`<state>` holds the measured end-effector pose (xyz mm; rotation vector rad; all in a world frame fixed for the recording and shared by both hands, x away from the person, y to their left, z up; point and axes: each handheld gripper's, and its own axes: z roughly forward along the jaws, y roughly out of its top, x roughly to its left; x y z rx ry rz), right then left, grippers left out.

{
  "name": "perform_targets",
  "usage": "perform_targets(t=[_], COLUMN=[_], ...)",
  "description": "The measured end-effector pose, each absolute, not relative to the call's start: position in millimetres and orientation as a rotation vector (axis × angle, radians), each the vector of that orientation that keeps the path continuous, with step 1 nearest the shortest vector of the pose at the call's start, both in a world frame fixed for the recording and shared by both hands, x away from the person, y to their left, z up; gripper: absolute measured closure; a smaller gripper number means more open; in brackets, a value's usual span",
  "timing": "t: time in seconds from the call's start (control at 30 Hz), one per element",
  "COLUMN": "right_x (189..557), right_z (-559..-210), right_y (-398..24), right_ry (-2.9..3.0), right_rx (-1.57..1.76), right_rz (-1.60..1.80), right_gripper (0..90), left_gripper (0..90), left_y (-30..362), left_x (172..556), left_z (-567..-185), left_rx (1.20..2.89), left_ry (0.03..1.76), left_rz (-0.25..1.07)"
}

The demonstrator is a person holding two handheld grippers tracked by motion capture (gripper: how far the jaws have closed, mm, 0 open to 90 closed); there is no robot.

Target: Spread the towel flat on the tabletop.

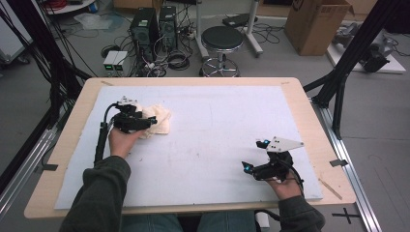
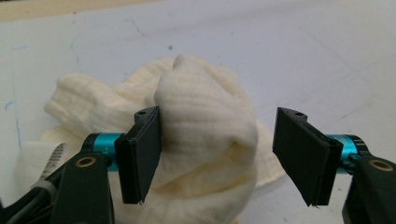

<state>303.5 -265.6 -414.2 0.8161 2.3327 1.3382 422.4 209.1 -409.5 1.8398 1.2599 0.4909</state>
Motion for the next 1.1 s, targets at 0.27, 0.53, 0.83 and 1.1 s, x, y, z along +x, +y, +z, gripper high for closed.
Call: perform_targets(t=[0.27, 0.53, 0.83, 1.1], right_x=[303, 303, 304, 303], right_z=[-415, -414, -415, -414], right_y=[-267, -269, -270, -270], right_ry=[2.330, 2.328, 2.322, 2.316], right_rx=[0.813, 0.810, 0.824, 0.831], right_rz=[1.342, 1.336, 1.354, 1.355], right_gripper=[5.6, 5.6, 5.6, 5.6], left_gripper=[40.5, 54.0, 71.3, 73.7], left_y=[202, 195, 196, 196], left_x=[435, 436, 436, 427], left_z=[-431, -434, -431, -416], left_rx=[1.871, 1.932, 1.917, 1.863], left_ry=[1.340, 1.342, 1.359, 1.324], left_rz=[0.533, 0.625, 0.617, 0.572])
